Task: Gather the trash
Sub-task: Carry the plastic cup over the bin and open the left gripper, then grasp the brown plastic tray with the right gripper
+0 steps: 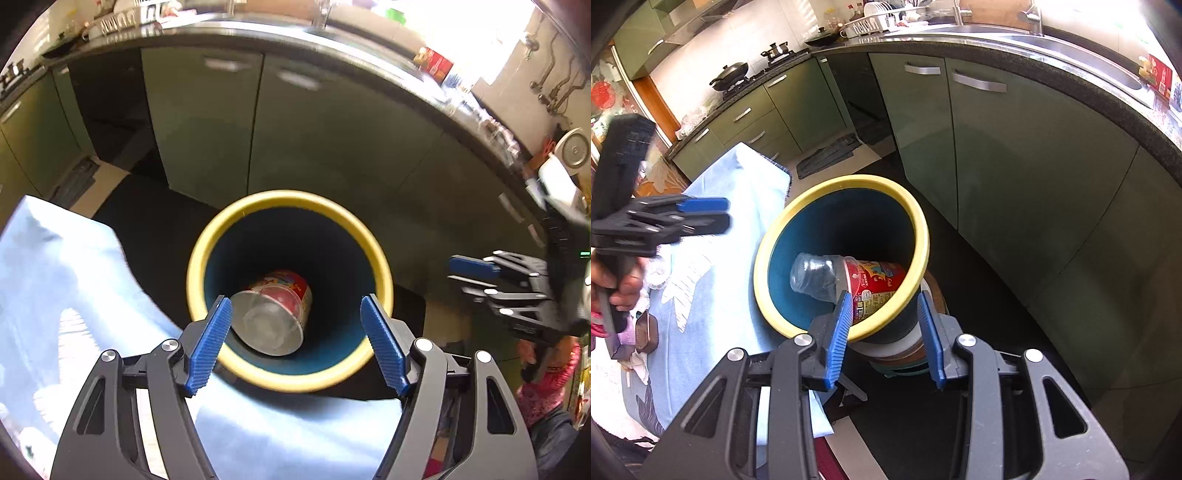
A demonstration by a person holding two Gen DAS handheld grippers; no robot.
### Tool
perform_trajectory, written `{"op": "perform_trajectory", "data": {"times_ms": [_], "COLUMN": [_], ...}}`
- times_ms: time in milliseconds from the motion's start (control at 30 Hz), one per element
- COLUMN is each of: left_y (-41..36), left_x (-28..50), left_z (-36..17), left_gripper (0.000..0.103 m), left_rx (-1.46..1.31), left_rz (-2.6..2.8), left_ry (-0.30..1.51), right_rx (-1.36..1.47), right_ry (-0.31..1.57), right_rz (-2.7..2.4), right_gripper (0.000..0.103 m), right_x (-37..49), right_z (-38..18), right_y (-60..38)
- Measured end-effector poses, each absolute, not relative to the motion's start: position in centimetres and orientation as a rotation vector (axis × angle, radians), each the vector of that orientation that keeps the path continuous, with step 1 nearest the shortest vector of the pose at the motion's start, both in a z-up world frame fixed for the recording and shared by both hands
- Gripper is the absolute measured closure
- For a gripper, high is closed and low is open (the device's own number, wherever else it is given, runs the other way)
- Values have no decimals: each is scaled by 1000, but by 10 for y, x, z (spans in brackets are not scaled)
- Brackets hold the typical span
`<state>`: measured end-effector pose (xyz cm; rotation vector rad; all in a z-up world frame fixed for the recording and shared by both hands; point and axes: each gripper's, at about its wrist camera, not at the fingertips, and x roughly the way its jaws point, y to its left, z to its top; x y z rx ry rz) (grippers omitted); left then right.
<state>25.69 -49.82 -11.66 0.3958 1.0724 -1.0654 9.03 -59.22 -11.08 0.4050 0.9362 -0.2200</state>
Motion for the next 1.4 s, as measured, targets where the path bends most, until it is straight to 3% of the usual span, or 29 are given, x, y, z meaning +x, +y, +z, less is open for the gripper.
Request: {"op": "perform_trajectory", "data": {"times_ms": [67,300,500,767,967,1400], "left_y": [-471,-360,-243,-94,-41,-6], "left_x": [253,231,208,182,165,136], "left_z": [-93,-9,20,0,-30,-64], "left_gripper": [24,18,14,10,9,5], "left_rx": [355,204,84,-86,-148,-144], "left_rz": [-1064,-960,-804,-557,-419,-309], "left_ry": [1030,818,718,674,649,579], "right_rx": [400,368,288,84,46,2], "right_ry": [930,927,918,935,972,1061], "right_rz": [-212,-164,-47,308,438,430], "right_gripper": [68,67,67,61,62,80], "right_x": [91,101,126,167,197,211], "right_z": [-109,-106,-94,-81,-95,-134], "right_y": [-588,-565,-514,-374,-290,-239]}}
